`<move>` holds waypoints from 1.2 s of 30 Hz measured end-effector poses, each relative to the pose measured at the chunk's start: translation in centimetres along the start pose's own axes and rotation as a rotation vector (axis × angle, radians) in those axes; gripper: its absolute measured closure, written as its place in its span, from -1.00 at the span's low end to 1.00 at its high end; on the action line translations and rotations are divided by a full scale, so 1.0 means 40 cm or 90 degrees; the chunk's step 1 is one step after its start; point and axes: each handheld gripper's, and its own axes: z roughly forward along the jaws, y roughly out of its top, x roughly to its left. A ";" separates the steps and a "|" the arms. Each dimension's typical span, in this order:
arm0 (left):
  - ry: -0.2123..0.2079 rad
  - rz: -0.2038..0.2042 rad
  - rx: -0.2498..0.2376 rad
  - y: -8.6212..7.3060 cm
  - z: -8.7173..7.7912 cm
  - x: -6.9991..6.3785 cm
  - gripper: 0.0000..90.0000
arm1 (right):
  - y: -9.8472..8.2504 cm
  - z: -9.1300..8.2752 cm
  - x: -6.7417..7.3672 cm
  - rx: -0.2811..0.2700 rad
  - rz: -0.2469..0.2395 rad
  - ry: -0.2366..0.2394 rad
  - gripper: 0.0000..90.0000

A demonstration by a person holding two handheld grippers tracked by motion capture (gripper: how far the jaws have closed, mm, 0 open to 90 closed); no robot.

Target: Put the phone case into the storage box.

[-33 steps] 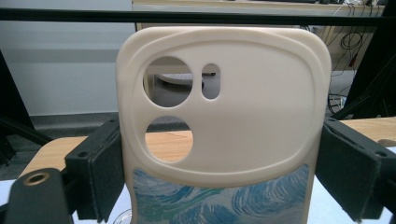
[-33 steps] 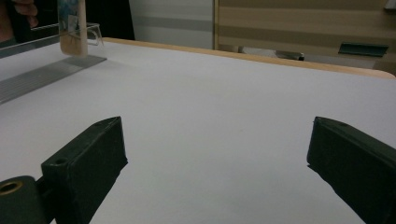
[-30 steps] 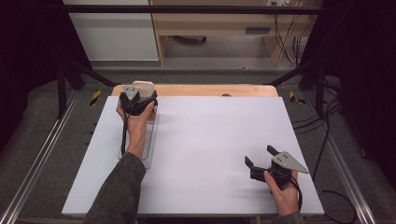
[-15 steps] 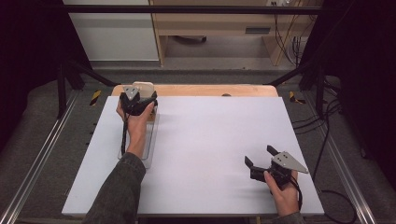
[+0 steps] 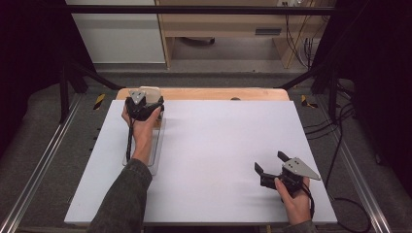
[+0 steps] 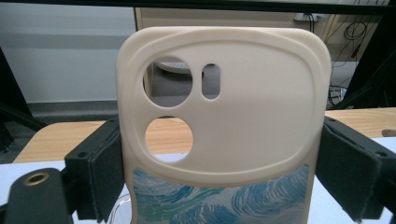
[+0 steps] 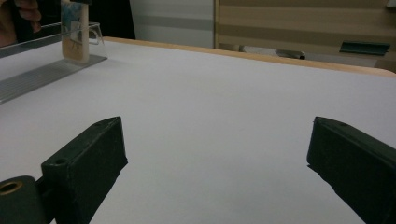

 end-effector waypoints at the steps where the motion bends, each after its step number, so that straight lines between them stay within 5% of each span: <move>1: 0.000 0.002 0.000 0.000 0.000 -0.001 -0.75 | 0.000 0.000 0.000 0.000 0.000 0.000 -0.90; 20: 0.002 -0.002 -0.029 0.001 0.003 0.004 -0.75 | -0.001 0.002 0.000 0.003 0.004 0.003 -0.90; 36: 0.019 0.007 -0.021 -0.003 0.008 0.011 -0.76 | -0.003 0.004 0.001 0.005 0.004 0.010 -0.90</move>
